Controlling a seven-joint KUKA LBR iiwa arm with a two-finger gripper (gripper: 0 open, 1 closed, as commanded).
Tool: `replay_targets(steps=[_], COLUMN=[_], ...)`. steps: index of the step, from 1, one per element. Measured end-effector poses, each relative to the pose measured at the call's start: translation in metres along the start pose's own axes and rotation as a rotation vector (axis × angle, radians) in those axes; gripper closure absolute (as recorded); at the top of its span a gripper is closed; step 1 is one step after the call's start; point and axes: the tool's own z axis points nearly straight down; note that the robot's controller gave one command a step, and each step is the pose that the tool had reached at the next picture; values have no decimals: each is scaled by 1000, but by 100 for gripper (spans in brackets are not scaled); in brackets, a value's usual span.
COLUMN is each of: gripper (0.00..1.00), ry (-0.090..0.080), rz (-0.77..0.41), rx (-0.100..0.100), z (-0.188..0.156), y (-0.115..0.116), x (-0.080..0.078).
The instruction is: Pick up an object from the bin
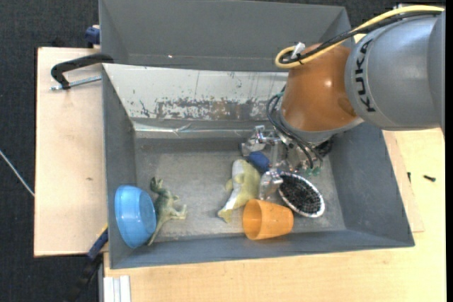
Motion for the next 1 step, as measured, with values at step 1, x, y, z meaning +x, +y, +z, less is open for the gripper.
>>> replay_targets(steps=[1], gripper=[100], ry=[0], rz=[3], rx=[5], z=[-1], y=[-3], x=[1])
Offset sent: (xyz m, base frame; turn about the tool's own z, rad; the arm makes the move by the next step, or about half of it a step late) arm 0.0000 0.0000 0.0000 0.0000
